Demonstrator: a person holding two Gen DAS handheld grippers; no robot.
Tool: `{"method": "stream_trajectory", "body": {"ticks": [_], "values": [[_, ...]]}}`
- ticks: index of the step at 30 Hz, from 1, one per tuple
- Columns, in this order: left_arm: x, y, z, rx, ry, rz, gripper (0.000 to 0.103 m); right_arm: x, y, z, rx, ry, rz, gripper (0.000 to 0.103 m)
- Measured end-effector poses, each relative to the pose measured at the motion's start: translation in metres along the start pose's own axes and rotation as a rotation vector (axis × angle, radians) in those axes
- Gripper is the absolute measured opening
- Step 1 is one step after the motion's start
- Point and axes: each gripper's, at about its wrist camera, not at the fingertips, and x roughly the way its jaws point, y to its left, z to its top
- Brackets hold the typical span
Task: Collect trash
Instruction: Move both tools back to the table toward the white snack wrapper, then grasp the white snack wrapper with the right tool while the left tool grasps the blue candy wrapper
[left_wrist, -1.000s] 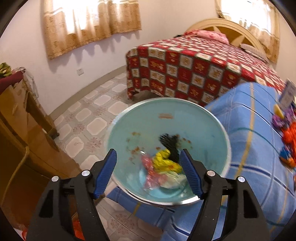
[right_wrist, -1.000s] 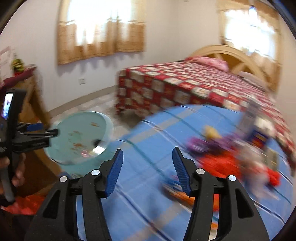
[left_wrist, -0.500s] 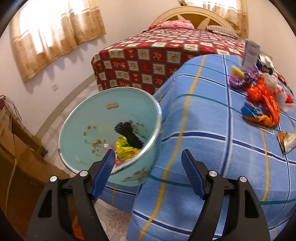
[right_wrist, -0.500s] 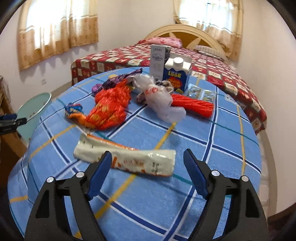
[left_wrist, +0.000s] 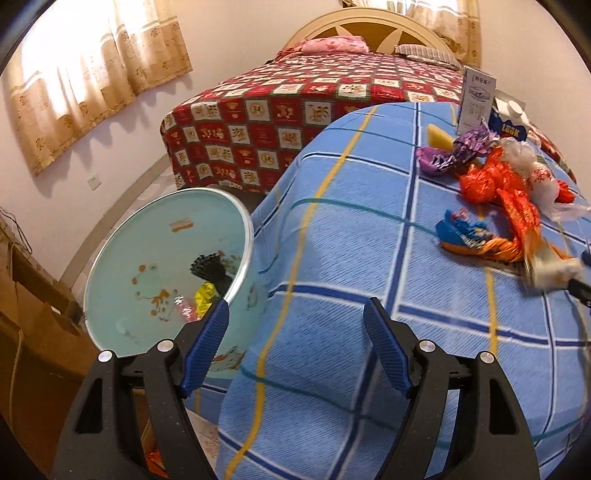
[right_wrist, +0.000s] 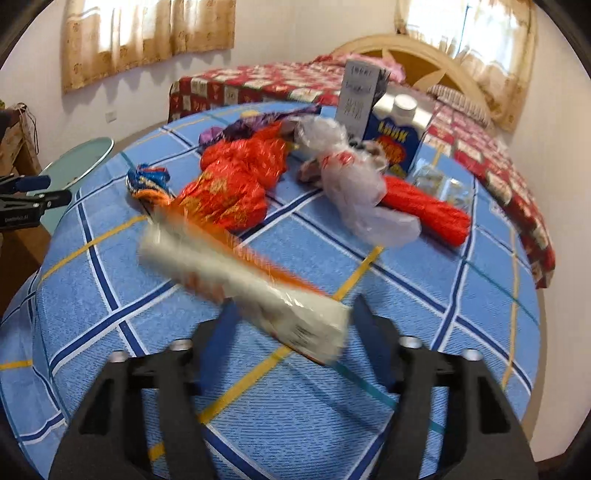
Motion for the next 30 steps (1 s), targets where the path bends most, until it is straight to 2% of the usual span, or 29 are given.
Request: {"method": "stream_trajectory", "body": {"ticks": [4,5,7,9,10,11,12,15,18,19,20,21,24,26,30], "values": [[-0.001,-0.007,0.005,0.007,-0.006,-0.017,0.074,0.001,0.000,-0.004,0.036,0.014,0.040,0.036],[-0.002,-0.008,0.006,0.009,-0.008,-0.019,0.074,-0.001,0.000,-0.005,0.050,0.011,0.049,0.031],[-0.004,-0.009,0.008,0.010,-0.014,-0.021,0.074,-0.007,0.000,-0.006,0.079,0.010,0.081,0.030],[-0.007,-0.008,0.009,0.008,-0.019,-0.022,0.074,-0.015,0.003,-0.005,0.074,-0.011,0.077,0.031],[-0.007,-0.006,0.009,0.007,-0.020,-0.020,0.074,-0.020,0.004,-0.003,0.073,-0.037,0.077,0.044],[-0.008,-0.004,0.010,0.002,-0.022,-0.017,0.074,-0.023,0.004,-0.001,0.075,-0.053,0.081,0.063],[-0.007,-0.003,0.010,-0.001,-0.022,-0.017,0.074,-0.025,0.005,0.001,0.072,-0.073,0.079,0.068],[-0.006,0.002,0.011,-0.005,-0.023,-0.003,0.074,-0.022,0.013,0.011,0.019,-0.088,0.064,0.069],[-0.002,0.008,0.011,-0.020,-0.013,0.000,0.074,-0.009,0.026,0.018,-0.044,-0.052,0.111,0.067],[-0.002,0.009,0.011,-0.022,-0.014,0.000,0.074,-0.006,0.029,0.020,-0.062,-0.040,0.117,0.062],[-0.001,0.010,0.011,-0.022,-0.014,0.000,0.074,-0.002,0.033,0.020,-0.081,-0.022,0.112,0.051],[-0.001,0.011,0.011,-0.021,-0.014,0.000,0.074,0.003,0.036,0.021,-0.100,0.003,0.103,0.044],[-0.002,0.010,0.012,-0.025,-0.016,-0.014,0.074,0.009,0.041,0.021,-0.116,0.037,0.121,0.035],[-0.004,0.006,0.014,-0.015,-0.026,-0.023,0.074,0.006,0.039,0.019,-0.094,0.039,0.141,0.024],[-0.007,-0.007,0.019,0.003,-0.037,-0.047,0.074,-0.007,0.043,0.007,-0.067,0.023,0.139,0.016]]}}
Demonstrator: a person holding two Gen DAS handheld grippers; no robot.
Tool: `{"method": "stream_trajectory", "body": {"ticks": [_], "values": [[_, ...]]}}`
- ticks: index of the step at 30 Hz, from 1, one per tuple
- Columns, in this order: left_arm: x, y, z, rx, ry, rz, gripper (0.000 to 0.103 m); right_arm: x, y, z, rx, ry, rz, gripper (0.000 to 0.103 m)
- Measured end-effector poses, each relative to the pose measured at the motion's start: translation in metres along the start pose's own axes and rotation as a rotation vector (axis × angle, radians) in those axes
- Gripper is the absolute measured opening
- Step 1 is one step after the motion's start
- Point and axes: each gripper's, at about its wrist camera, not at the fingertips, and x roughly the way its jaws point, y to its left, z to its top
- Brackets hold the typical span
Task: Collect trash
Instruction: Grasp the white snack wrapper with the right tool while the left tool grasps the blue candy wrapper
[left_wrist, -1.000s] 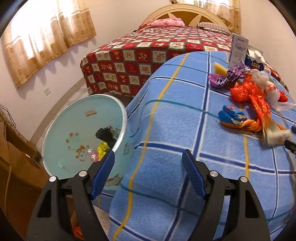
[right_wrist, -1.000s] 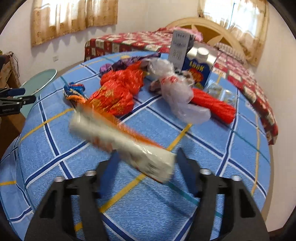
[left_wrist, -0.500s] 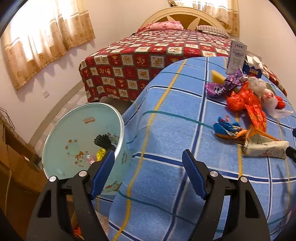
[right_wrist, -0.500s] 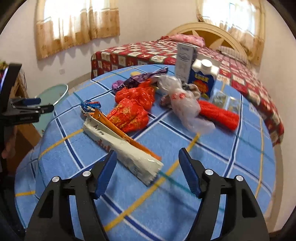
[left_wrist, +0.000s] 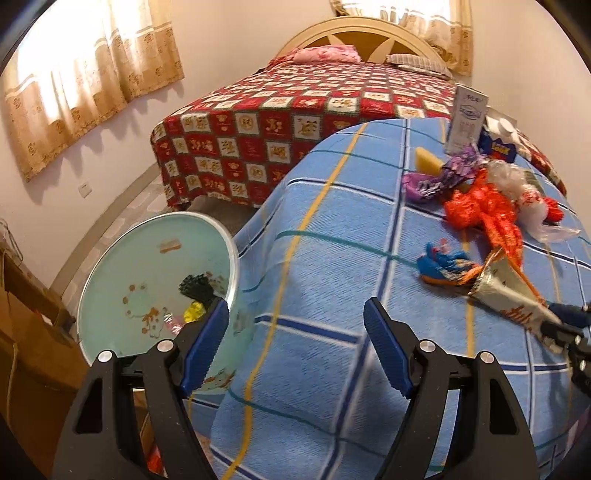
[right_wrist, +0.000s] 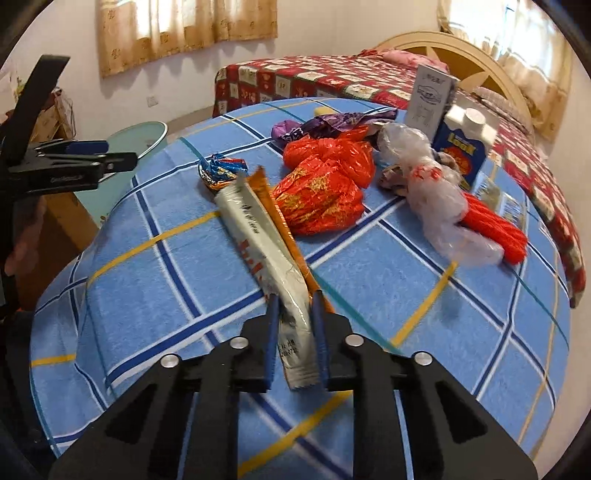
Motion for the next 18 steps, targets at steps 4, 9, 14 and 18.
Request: {"method": "stream_trajectory", "body": {"ticks": [4,9,14,18], "values": [[-0.002,-0.018,0.006,0.016,-0.013,-0.017,0.074,-0.020,0.005,-0.012,0.057,-0.061,-0.014,0.010],[0.000,-0.043,0.017,0.024,-0.013,-0.042,0.074,-0.045,-0.010,-0.022,0.180,-0.133,-0.062,0.010],[0.009,-0.078,0.030,0.052,-0.010,-0.071,0.074,-0.054,-0.048,-0.034,0.317,-0.167,-0.145,0.010],[0.027,-0.099,0.036,0.066,0.018,-0.073,0.074,-0.063,-0.068,-0.043,0.364,-0.192,-0.197,0.010]]}}
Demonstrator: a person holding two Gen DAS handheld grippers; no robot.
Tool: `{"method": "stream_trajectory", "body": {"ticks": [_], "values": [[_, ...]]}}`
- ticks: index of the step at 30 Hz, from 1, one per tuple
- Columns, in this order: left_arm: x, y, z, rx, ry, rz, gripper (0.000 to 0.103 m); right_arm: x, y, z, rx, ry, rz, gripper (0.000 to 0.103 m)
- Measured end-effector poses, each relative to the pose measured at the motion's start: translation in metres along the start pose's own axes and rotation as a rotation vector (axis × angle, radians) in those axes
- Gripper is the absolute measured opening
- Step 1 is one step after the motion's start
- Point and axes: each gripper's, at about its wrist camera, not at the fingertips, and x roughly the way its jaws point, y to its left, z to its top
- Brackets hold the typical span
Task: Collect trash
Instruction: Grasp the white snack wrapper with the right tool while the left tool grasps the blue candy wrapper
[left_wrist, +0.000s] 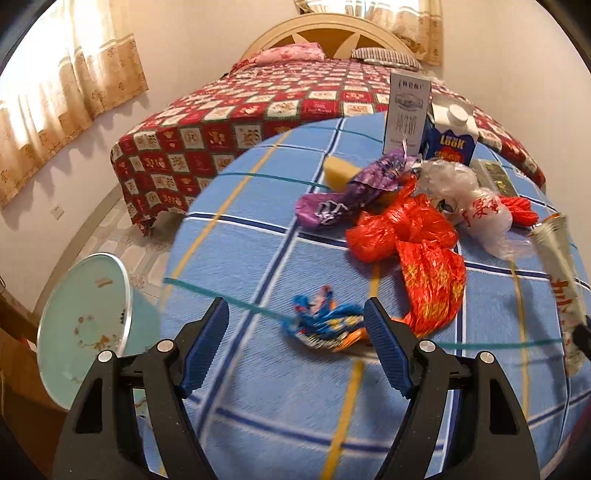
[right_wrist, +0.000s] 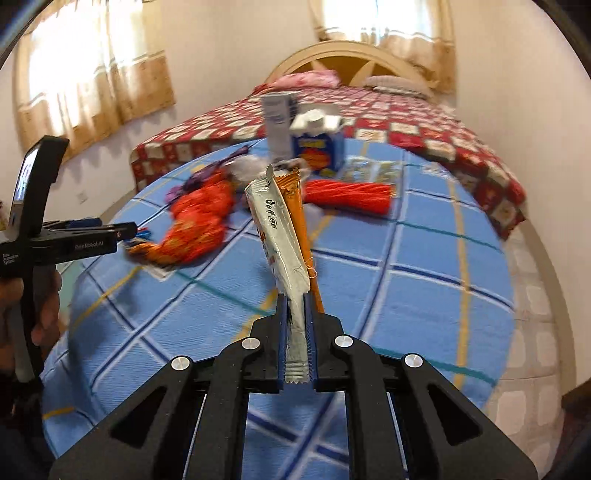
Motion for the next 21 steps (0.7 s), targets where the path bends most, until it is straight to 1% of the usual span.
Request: {"method": "stream_trajectory", "body": {"ticks": [2,3,6,7,8,9,11,12,14,15,17,21], "values": [[0.010,-0.005,-0.001,0.009,0.031,-0.001,0.072,0.000,-0.004,-0.001,0.007,-0.007,-0.002,0.010],[0.013,-0.006,-0.002,0.010,0.041,-0.009,0.068,0.000,-0.005,-0.001,0.005,-0.010,-0.007,0.010],[0.016,-0.010,-0.005,0.020,0.043,-0.019,0.063,0.007,-0.005,-0.002,-0.005,-0.006,0.000,0.010],[0.015,-0.011,-0.005,0.022,0.047,-0.039,0.052,0.010,-0.003,-0.002,-0.009,-0.004,0.004,0.010],[0.015,-0.011,-0.005,0.016,0.054,-0.073,0.048,0.011,-0.002,-0.003,-0.010,-0.003,0.007,0.010],[0.014,-0.012,-0.006,0.022,0.049,-0.069,0.046,0.012,-0.001,-0.003,-0.011,-0.001,0.012,0.010],[0.012,-0.017,-0.007,0.052,0.032,-0.065,0.039,0.014,0.004,-0.003,-0.013,-0.001,0.022,0.010],[0.011,-0.019,-0.008,0.059,0.021,-0.062,0.033,0.015,0.005,-0.002,-0.013,-0.002,0.026,0.010],[0.007,-0.019,-0.008,0.072,-0.002,-0.051,0.023,0.014,0.011,0.000,-0.011,-0.009,0.032,0.010],[0.006,-0.019,-0.008,0.077,-0.005,-0.052,0.013,0.014,0.012,0.001,-0.012,-0.011,0.034,0.010],[0.001,-0.017,-0.009,0.080,-0.009,-0.060,0.012,0.013,0.018,0.004,-0.018,-0.020,0.035,0.010],[-0.016,-0.007,-0.011,0.085,-0.049,-0.053,0.011,0.008,0.026,0.008,-0.026,-0.033,0.037,0.010]]}}
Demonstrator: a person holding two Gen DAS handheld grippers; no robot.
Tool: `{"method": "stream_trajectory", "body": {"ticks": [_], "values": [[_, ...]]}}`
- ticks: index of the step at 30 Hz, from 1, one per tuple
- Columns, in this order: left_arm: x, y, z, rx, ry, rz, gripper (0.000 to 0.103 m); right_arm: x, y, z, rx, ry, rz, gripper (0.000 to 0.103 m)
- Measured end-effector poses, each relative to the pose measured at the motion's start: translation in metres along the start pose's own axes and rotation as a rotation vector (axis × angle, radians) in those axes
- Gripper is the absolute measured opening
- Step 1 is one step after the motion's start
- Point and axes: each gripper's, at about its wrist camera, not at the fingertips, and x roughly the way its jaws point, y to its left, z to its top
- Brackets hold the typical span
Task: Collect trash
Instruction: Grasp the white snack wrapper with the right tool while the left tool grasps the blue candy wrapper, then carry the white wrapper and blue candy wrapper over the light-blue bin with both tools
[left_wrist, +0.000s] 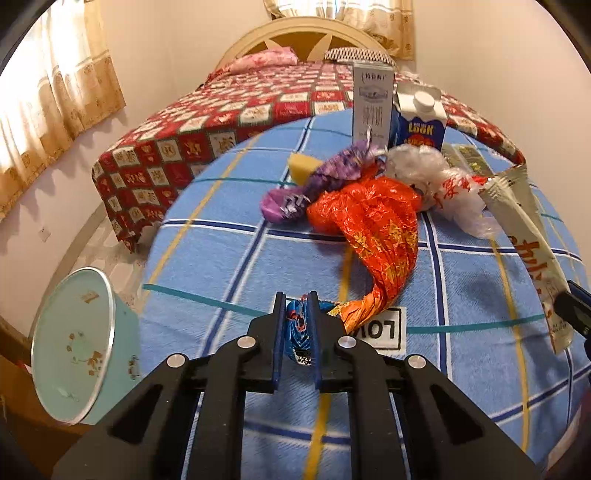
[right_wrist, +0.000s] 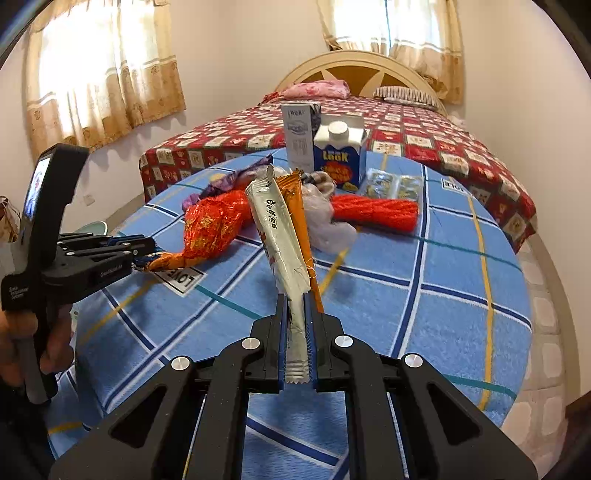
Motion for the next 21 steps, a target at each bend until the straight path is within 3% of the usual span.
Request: {"method": "stream_trajectory", "body": {"ticks": [6,21], "values": [[-0.037,0.016,-0.005,0.022,-0.086,0.049,0.011,-0.004,0.013,0.005,-0.017,-0.017,0.003,0.010],[-0.075,0.093,-0.024,-0.048,-0.120,0.181,0.011,0.016,0.070,0.031,-0.106,-0.029,0.054,0.010]]}}
